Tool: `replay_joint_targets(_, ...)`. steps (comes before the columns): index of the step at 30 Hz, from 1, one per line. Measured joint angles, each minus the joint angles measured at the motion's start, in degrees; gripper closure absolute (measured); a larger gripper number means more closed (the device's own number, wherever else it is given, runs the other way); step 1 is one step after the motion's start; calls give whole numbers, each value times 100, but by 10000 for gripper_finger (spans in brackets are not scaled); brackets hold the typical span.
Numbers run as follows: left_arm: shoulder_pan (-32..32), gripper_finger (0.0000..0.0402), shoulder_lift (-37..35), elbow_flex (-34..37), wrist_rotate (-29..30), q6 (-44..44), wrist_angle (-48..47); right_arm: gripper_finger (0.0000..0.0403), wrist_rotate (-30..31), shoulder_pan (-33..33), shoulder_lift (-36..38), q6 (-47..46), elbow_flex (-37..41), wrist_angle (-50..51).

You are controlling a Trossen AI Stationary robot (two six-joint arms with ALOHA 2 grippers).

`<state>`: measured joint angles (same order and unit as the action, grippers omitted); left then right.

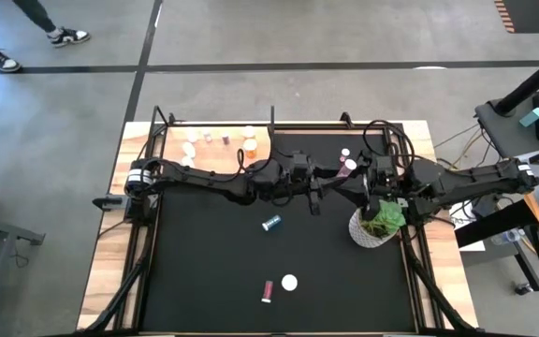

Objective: Pick and place medicine bottles onto shelf by color
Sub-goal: Put the bottom pink pill bottle into the shelf

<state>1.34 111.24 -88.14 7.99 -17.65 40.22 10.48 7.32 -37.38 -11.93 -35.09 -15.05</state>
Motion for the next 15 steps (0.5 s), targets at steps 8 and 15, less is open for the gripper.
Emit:
replay_joint_targets(8, -4, 307, 9, 15, 2, 0, -30, 163, -15, 4, 481, -154, -2, 389)
replay_joint_targets(15, -6, 307, 9, 42, 9, 0, -30, 164, 0, 4, 529, -217, -4, 367)
